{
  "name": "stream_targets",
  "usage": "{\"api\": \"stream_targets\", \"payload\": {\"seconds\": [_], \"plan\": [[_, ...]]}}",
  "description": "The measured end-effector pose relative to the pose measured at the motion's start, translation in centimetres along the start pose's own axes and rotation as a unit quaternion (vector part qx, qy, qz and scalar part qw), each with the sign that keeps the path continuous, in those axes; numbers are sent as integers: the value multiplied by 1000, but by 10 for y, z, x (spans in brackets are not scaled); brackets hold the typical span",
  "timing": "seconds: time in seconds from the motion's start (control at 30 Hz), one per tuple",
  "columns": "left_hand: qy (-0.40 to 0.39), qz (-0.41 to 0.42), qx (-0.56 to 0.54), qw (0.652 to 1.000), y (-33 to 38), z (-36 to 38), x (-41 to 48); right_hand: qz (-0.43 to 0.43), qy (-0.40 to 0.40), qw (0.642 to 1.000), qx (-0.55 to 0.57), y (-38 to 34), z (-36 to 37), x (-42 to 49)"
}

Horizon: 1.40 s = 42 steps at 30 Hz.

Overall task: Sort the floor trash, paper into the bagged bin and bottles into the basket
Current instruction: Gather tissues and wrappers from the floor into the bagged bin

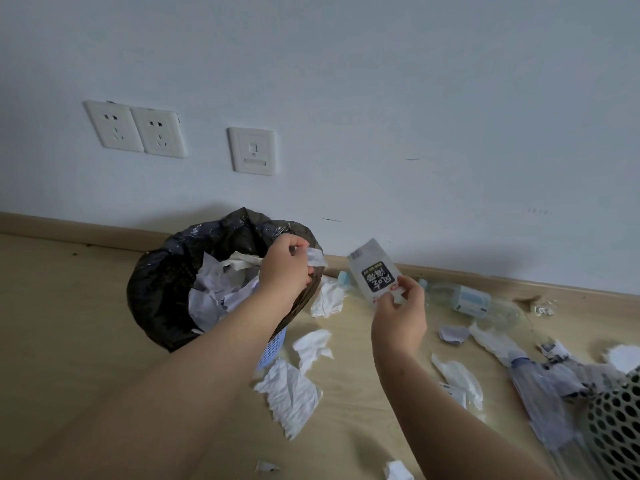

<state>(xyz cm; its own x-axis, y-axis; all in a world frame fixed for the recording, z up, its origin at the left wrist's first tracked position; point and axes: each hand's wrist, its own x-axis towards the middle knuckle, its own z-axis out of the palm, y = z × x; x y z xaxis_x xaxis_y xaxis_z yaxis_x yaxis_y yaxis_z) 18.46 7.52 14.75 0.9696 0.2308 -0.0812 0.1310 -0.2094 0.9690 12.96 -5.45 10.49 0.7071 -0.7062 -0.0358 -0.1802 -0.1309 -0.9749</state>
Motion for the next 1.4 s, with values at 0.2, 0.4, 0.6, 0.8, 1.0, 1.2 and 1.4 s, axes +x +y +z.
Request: {"api": "stream_targets", "payload": {"seconds": [0.2, 0.4, 0.6, 0.8, 1.0, 1.2, 1.4], "plan": [[106, 37, 30, 993, -9, -26, 9, -43, -80, 993, 72, -20, 27, -18], [187, -19, 190, 964, -28, -63, 15, -93, -352, 929, -64, -24, 57, -46], [132, 13, 298, 945, -36, -70, 11, -105, -298, 937, -145, -4, 49, -47], [9, 251, 393, 885, -30, -39, -17, -102, -296, 929, -195, 24, 28, -44], [-224, 335, 414, 816, -46, -2, -57, -111, -314, 889, -315, 61, -13, -38], [-418, 259, 538, 685, -134, 5, -121, -165, -421, 721, -525, 122, -90, -61], [-610, 266, 581, 469, -193, -16, -150, -291, -500, 566, -587, 144, -148, -87]]}}
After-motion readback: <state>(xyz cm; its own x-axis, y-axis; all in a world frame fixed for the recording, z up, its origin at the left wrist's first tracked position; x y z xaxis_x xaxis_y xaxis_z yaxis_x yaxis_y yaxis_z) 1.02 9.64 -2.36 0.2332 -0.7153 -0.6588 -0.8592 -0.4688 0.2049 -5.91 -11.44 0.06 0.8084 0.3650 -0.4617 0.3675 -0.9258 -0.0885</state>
